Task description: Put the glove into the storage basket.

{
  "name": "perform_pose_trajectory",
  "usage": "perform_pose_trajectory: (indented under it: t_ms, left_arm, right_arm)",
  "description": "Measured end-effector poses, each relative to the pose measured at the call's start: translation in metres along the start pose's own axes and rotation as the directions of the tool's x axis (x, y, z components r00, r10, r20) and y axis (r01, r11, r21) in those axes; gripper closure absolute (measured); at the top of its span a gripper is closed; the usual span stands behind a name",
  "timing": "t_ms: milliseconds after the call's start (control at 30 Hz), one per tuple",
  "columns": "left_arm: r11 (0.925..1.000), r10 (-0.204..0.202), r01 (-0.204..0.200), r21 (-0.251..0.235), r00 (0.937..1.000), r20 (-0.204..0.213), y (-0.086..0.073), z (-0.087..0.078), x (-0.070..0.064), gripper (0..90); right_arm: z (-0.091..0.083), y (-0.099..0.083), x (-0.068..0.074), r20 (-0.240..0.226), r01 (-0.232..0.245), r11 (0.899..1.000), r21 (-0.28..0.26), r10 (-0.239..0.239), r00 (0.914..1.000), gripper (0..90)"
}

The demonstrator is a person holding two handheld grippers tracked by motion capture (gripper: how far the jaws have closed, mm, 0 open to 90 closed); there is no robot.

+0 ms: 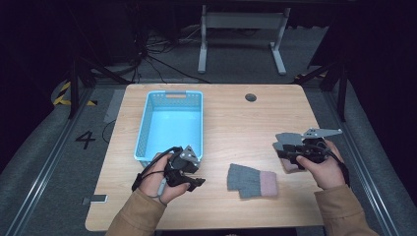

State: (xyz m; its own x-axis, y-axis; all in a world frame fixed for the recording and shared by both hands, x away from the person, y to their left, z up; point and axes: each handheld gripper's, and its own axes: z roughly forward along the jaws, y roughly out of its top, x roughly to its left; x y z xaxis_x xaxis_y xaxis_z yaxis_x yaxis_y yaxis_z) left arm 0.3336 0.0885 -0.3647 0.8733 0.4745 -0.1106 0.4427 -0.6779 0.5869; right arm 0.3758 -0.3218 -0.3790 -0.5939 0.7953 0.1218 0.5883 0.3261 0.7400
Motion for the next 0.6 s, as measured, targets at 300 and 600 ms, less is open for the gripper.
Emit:
perform_pose_trajectory:
  t_ms: [300, 600]
  left_arm:
    - [0.9997, -0.026, 0.026, -0.003, 0.9996, -0.014, -0.007, -0.004, 0.001, 52.7]
    - [0.9996, -0.029, 0.029, -0.002, 0.9994, -0.021, -0.009, -0.004, 0.002, 51.5]
  right_arm:
    - [0.008, -0.005, -0.022, 0.124, -0.049, 0.999, 0.012, 0.048, 0.9911, 51.7]
    - [0.016, -0.014, -0.039, 0.176, -0.1, 0.995, 0.028, 0.093, 0.9799, 47.1]
